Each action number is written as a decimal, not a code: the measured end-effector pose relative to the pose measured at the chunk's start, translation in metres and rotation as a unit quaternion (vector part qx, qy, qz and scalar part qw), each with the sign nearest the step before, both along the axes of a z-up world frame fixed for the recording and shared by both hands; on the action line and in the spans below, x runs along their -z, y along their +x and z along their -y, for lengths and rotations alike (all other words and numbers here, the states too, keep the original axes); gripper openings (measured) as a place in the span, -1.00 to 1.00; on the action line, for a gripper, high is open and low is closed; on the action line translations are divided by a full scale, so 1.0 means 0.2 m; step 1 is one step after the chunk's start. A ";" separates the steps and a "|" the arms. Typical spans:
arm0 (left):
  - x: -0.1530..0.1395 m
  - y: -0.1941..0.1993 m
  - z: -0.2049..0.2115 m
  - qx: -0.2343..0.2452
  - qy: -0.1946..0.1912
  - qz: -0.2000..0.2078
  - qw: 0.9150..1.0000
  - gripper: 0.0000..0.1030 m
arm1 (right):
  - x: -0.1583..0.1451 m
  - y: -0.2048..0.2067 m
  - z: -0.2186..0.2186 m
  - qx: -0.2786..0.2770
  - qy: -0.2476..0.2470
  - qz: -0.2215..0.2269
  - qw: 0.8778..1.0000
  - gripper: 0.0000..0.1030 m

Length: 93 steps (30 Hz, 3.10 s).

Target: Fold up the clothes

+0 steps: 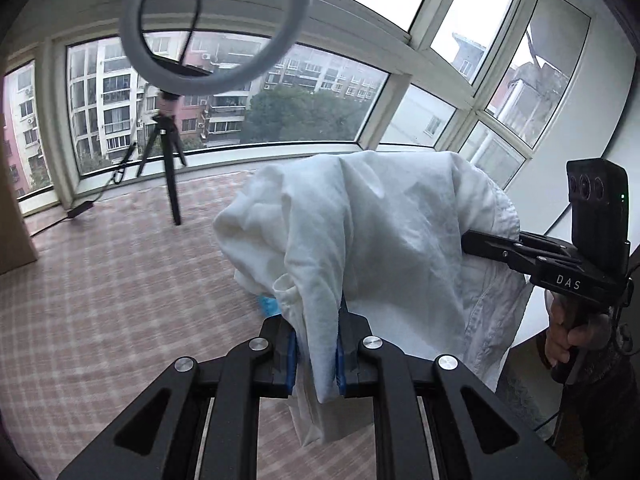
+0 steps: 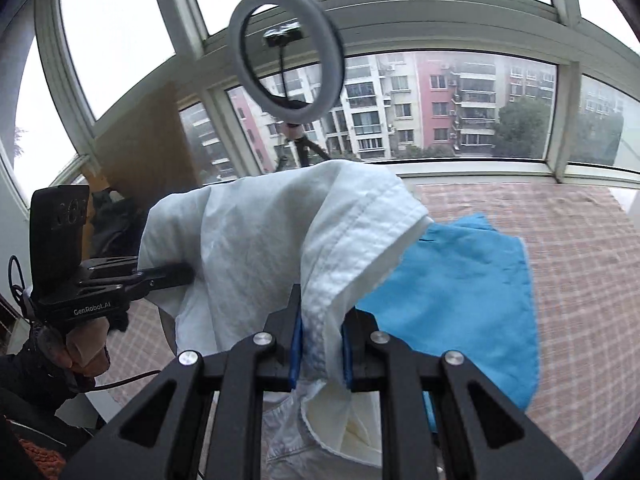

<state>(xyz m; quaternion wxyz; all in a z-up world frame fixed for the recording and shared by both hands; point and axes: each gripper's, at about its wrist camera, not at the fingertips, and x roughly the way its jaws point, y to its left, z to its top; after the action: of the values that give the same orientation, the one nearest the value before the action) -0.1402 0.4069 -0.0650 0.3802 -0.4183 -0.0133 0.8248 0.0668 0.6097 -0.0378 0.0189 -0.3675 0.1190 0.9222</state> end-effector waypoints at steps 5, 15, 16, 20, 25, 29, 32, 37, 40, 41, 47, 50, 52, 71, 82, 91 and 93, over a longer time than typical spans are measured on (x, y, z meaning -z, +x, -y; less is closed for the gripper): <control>0.08 -0.10 -0.33 0.010 -0.023 0.006 1.000 -0.75 | 0.09 -0.11 -0.36 0.026 -0.002 0.034 0.999 -0.71; 0.40 -0.38 -0.54 0.005 -0.065 0.069 0.995 -0.73 | 0.58 -0.45 -0.78 0.015 -0.031 0.128 0.991 -0.70; 0.43 -0.40 -0.54 0.009 -0.067 0.076 0.995 -0.71 | 0.61 -0.47 -0.81 0.007 -0.040 0.138 0.990 -0.66; 0.45 -0.44 -0.51 0.024 -0.050 0.107 0.993 -0.56 | 0.62 -0.43 -0.95 0.016 -0.088 0.145 0.985 -0.27; 0.39 -0.49 -0.44 0.028 -0.042 0.124 0.991 -0.46 | 0.39 -0.24 -1.01 0.084 -0.062 0.093 0.990 -0.24; 0.25 -0.44 -0.36 0.018 -0.028 0.084 0.996 -0.51 | 0.19 -0.14 -0.89 0.105 -0.022 0.012 0.994 0.10; 0.16 -0.36 -0.40 0.034 -0.039 0.052 0.997 -0.51 | 0.17 -0.14 -0.68 0.085 0.019 -0.018 0.996 0.17; 0.16 -0.23 -0.59 0.072 -0.069 -0.016 0.995 -0.44 | 0.38 -0.21 -0.42 0.103 0.128 0.016 0.986 0.17; 0.32 -0.27 -0.66 0.074 -0.100 0.001 0.992 -0.43 | 0.56 -0.23 -0.38 0.078 0.129 0.073 0.986 0.17; 0.38 -0.28 -0.67 0.077 -0.116 -0.004 0.990 -0.48 | 0.58 -0.21 -0.37 0.070 0.140 0.076 0.985 0.17; 0.37 -0.35 -0.54 0.075 -0.086 0.038 0.993 -0.62 | 0.51 -0.05 -0.52 0.083 0.112 0.092 0.986 0.17; 0.23 -0.31 -0.51 0.077 -0.069 0.002 0.995 -0.53 | 0.39 0.07 -0.56 0.114 0.077 0.059 0.989 0.17; 0.18 -0.26 -0.54 0.093 -0.054 -0.007 0.994 -0.50 | 0.32 0.11 -0.53 0.115 0.068 0.034 0.990 0.17; 0.11 0.07 -0.03 0.041 -0.097 -0.045 0.993 0.31 | 0.12 0.31 0.08 0.126 0.092 0.001 0.988 0.49; 0.42 0.16 1.27 -0.251 -0.141 0.021 0.958 0.46 | 0.32 -0.21 0.99 -0.031 0.059 -0.012 0.998 0.53; 0.92 0.01 1.72 -0.349 -0.099 0.122 0.924 0.45 | 0.84 -0.58 1.47 -0.021 0.053 0.052 0.997 0.53; 1.00 -0.03 1.73 -0.362 -0.091 0.129 0.919 0.45 | 0.92 -0.61 1.50 -0.009 0.060 0.065 0.996 0.53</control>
<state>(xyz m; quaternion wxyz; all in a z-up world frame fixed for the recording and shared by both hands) -0.1453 0.0610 -0.2641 0.0107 -0.5207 -0.1375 0.8425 -0.0544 0.3093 -0.2228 0.0400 -0.4261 0.0581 0.9019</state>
